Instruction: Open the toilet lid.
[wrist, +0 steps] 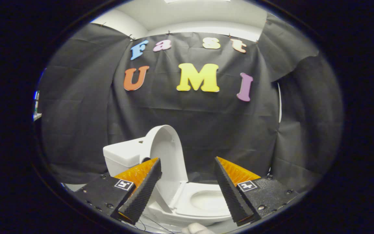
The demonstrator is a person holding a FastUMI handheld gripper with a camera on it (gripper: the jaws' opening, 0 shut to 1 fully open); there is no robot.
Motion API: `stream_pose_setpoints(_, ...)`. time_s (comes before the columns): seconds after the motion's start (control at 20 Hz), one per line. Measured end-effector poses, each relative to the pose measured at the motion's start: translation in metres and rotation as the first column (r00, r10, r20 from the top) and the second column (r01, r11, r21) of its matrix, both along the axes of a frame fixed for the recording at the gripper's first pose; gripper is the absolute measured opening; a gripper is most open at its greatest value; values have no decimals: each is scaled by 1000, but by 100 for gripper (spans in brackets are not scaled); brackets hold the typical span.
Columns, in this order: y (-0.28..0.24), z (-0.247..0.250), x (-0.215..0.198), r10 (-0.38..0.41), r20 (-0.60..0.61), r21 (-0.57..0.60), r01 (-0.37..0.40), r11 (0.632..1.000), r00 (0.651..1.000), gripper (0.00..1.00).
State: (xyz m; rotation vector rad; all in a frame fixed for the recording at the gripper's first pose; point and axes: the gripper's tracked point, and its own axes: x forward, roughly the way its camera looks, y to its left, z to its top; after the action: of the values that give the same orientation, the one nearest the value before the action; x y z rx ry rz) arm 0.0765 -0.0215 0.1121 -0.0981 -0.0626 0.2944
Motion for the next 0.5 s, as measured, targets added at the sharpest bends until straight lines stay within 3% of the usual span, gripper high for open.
stream_pose_setpoints(0.5, -130, -47, -13, -141, -45, 44, 143, 989, 989, 100)
